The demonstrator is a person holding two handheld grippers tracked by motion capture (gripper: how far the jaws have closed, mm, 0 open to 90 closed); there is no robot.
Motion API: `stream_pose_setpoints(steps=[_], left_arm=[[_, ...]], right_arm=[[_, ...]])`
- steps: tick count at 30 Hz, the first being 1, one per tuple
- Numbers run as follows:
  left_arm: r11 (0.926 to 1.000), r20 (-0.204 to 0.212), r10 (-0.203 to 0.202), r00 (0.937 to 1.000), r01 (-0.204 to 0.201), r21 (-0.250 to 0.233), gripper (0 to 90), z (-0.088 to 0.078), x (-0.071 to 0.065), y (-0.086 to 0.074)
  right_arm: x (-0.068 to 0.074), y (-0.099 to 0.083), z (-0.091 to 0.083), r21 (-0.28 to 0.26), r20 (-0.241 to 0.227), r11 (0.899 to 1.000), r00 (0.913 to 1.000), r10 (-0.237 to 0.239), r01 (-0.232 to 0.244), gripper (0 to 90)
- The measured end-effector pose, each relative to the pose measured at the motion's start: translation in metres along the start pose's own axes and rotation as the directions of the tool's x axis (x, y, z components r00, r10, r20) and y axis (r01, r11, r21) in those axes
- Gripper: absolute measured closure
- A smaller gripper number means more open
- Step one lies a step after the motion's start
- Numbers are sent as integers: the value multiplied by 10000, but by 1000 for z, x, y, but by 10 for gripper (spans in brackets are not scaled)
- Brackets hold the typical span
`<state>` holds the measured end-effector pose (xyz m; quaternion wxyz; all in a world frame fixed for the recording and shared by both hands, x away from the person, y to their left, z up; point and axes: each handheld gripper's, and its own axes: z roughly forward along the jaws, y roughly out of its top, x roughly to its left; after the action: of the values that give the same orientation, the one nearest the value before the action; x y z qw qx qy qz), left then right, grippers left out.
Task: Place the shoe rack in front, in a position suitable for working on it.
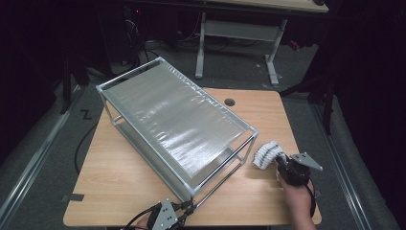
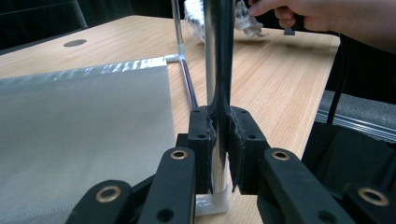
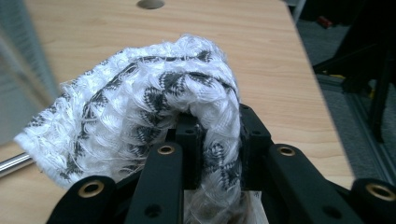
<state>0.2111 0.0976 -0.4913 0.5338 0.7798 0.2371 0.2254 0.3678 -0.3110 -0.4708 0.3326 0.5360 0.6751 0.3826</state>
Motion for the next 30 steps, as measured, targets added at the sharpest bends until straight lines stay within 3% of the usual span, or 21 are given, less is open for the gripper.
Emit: stream_pose_setpoints(steps=[4,7,12,14,17,20,21,22,23,25,27,28,30], left_arm=[[10000,-216,-14,9998,15,57,798,-7,-2,-2],[9999,-425,-110,9990,112,38,798,-13,-3,-5],[9997,-752,-202,9970,210,93,797,-24,-4,-8],[9997,-855,-218,9961,229,119,796,-27,-4,-9],[9996,-1023,-238,9945,255,147,796,-32,-5,-11],[9995,-1119,-266,9934,284,142,796,-34,-5,-12],[9995,-1148,-262,9930,283,165,796,-35,-4,-12],[9995,-1148,-262,9930,283,165,796,-35,-4,-12],[9994,-1154,-270,9930,291,168,796,-36,-4,-12],[9994,-1199,-294,9923,314,149,796,-36,-3,-12],[9994,-1239,-290,9919,313,168,796,-36,-3,-12],[9993,-1263,-300,9915,324,172,796,-36,-2,-12],[9993,-1289,-301,9912,326,179,796,-36,-1,-12]], right_arm=[[-3,5,5,-202,308,9998,9995,46,-40,750],[2,10,13,-231,234,9997,9997,35,-30,749],[26,19,27,-348,-260,9983,9985,-482,473,749],[40,23,33,-376,-537,9962,9953,-801,781,749],[50,25,37,-441,-796,9942,9917,-1012,979,749],[65,27,39,-602,-1316,9908,9830,-1284,1214,750],[72,27,39,-718,-1864,9907,9742,-1273,1157,751],[75,27,39,-800,-2069,9901,9697,-1298,1155,751],[75,27,39,-800,-2069,9901,9697,-1298,1155,751],[80,27,37,-1048,-2434,9863,9583,-1497,1274,753],[81,27,36,-1098,-2662,9866,9528,-1461,1206,758],[83,26,35,-1206,-2992,9847,9412,-1567,1256,761],[86,25,33,-1311,-3161,9810,9319,-1778,1427,774]])
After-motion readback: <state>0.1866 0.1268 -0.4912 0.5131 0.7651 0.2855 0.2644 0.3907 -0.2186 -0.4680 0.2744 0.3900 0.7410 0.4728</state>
